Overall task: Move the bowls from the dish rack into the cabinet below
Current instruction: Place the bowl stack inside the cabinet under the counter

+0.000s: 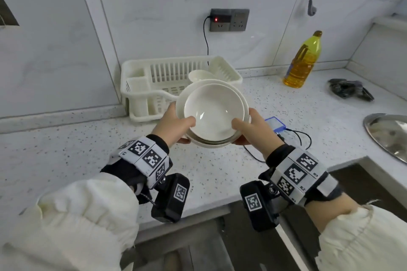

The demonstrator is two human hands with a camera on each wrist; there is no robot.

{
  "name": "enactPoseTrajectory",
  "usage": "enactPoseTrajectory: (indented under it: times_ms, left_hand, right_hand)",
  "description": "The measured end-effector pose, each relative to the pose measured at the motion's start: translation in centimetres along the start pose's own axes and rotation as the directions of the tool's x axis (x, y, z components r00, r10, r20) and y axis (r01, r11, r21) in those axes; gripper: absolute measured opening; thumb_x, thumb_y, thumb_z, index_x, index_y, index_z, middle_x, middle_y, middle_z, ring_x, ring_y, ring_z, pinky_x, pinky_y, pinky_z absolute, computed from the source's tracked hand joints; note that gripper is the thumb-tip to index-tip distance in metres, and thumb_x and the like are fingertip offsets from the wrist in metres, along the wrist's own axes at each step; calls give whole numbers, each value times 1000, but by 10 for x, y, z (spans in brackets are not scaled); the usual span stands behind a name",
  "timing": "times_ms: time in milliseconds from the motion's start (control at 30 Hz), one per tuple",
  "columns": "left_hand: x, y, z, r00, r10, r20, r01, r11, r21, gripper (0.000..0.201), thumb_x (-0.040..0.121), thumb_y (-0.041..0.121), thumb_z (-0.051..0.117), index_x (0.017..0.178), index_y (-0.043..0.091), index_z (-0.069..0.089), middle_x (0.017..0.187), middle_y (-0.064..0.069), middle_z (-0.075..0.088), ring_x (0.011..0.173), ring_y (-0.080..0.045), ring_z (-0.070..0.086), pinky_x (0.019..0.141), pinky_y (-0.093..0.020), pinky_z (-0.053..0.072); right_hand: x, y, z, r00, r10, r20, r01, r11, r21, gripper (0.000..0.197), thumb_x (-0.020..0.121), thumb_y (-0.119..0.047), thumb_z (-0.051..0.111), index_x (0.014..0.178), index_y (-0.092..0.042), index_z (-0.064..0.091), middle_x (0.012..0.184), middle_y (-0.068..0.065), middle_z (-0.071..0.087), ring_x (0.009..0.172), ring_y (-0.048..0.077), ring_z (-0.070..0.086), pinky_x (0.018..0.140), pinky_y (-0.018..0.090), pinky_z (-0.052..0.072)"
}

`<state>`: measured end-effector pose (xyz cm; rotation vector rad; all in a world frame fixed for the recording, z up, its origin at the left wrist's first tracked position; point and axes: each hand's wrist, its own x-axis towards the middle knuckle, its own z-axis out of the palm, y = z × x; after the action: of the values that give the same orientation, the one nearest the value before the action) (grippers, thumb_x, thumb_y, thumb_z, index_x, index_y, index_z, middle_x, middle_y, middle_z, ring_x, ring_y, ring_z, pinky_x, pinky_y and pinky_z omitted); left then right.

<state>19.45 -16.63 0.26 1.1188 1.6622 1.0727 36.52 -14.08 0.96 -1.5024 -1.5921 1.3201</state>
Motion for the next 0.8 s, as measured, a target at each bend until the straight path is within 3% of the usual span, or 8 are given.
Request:
enactPoseTrajectory:
  times_ms: [67,167,300,433,533,600,667,800]
  left_hand:
    - [-30,-9,21,999,-44,27,44,999,8,56,83,8,52,136,16,36,119,-5,51,101,-22,55,58,-19,57]
    - [-69,-27,49,991,-120,66,119,993,17,57,82,10,53,136,17,35,118,-5,51,110,-29,57,79,-40,58]
    - [-104,-55,77,982,-172,84,168,985,51,58,83,10,52,137,16,33,116,-4,49,104,-24,53,61,-22,57]
    - [-123,-91,97,963,-252,92,248,967,51,61,81,9,54,137,17,33,118,-8,51,113,-32,54,86,-48,55]
    - [-134,-121,106,954,-283,102,277,958,72,66,74,14,57,136,15,34,120,-8,53,111,-29,53,83,-46,55]
    - [-140,-146,107,939,-327,103,322,945,65,68,67,18,56,132,15,37,117,-7,53,113,-30,53,89,-50,53]
    - [-144,-174,106,923,-373,99,367,928,67,61,73,13,57,131,13,38,112,-5,52,113,-28,53,96,-51,48]
    - [-145,-232,97,881,-465,88,457,884,99,69,63,20,56,130,13,39,109,-3,51,116,-29,51,101,-46,44]
  right_hand:
    - [-32,22,-13,1000,20,-3,-20,1000,15,49,86,-11,49,133,-9,35,115,13,51,96,29,59,84,41,56]
    - [-71,55,-27,998,67,6,-67,998,16,49,86,-11,49,133,-8,35,115,14,52,94,29,59,78,39,56]
    - [-105,95,-34,988,151,32,-152,988,33,49,87,-11,49,134,-8,34,117,13,52,99,27,57,70,31,54]
    - [-125,139,-29,974,217,61,-218,976,20,53,86,-14,49,136,-11,32,122,9,50,113,28,56,86,41,55]
    - [-131,172,-17,966,246,82,-247,969,1,55,86,-13,49,138,-15,30,118,3,48,107,23,55,87,40,55]
    - [-133,195,-4,954,279,107,-280,960,-3,57,86,-12,49,139,-14,29,122,6,50,108,23,54,87,39,55]
    - [-134,218,13,938,313,148,-318,948,9,58,86,-11,48,140,-16,28,120,5,49,107,23,53,80,34,55]
    - [-126,264,55,886,390,250,-404,915,7,58,85,-10,48,139,-16,27,125,7,49,114,28,55,84,40,56]
